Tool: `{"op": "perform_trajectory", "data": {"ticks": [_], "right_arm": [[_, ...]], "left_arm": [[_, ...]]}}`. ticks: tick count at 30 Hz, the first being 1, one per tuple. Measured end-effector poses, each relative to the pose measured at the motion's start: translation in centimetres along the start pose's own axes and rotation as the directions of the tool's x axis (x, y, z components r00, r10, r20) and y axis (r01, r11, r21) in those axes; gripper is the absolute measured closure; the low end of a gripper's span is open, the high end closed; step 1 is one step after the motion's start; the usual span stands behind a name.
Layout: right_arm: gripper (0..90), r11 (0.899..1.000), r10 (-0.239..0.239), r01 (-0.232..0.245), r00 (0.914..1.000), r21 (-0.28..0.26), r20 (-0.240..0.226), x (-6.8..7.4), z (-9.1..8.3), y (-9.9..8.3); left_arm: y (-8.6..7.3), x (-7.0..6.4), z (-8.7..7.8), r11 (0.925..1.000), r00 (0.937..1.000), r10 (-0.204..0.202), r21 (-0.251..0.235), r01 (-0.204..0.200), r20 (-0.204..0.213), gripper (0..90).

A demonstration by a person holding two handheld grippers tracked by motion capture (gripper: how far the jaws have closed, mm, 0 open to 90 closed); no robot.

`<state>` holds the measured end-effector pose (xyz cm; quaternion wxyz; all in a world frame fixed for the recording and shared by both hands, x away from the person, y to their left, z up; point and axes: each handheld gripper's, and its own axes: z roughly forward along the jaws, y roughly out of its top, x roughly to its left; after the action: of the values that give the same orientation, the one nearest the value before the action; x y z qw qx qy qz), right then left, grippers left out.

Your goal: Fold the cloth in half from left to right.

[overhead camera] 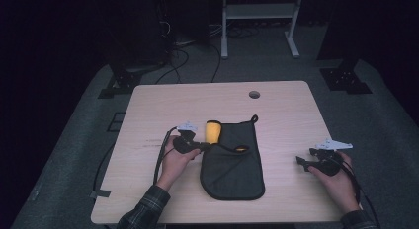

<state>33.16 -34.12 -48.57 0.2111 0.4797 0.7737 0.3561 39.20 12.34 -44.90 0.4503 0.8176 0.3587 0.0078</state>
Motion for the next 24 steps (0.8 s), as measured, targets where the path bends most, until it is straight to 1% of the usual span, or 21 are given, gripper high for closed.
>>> {"op": "perform_trajectory", "data": {"ticks": [5,9,13,16,20,23,24], "right_arm": [[31.3,1.000,0.000,0.000,1.0000,0.000,0.000,0.0,0.0,0.0],[31.3,1.000,0.000,0.000,1.0000,0.000,0.000,0.0,0.0,0.0],[31.3,1.000,0.000,0.000,1.0000,0.000,0.000,0.0,0.0,0.0],[31.3,1.000,0.000,0.000,1.0000,0.000,0.000,0.0,0.0,0.0],[31.3,1.000,0.000,0.000,1.0000,0.000,0.000,0.0,0.0,0.0],[31.3,1.000,0.000,0.000,1.0000,0.000,0.000,0.0,0.0,0.0],[31.2,1.000,0.000,0.000,1.0000,0.000,0.000,0.0,0.0,0.0]], "left_arm": [[0.2,-1.5,-0.2,0.9998,0.9988,0.019,-0.008,-0.018,0.044,85.3],[0.4,-3.0,0.1,0.9988,0.9954,0.048,0.001,-0.049,0.082,85.3],[0.4,-4.7,0.8,0.9965,0.9891,0.079,0.017,-0.082,0.124,85.3],[0.3,-5.8,1.5,0.9939,0.9829,0.100,0.030,-0.106,0.154,85.3],[0.1,-7.1,2.3,0.9900,0.9752,0.119,0.053,-0.131,0.187,85.3],[-0.1,-8.0,2.9,0.9865,0.9687,0.136,0.061,-0.152,0.207,85.3],[-0.2,-8.3,3.1,0.9844,0.9660,0.144,0.069,-0.162,0.214,85.3]]}}
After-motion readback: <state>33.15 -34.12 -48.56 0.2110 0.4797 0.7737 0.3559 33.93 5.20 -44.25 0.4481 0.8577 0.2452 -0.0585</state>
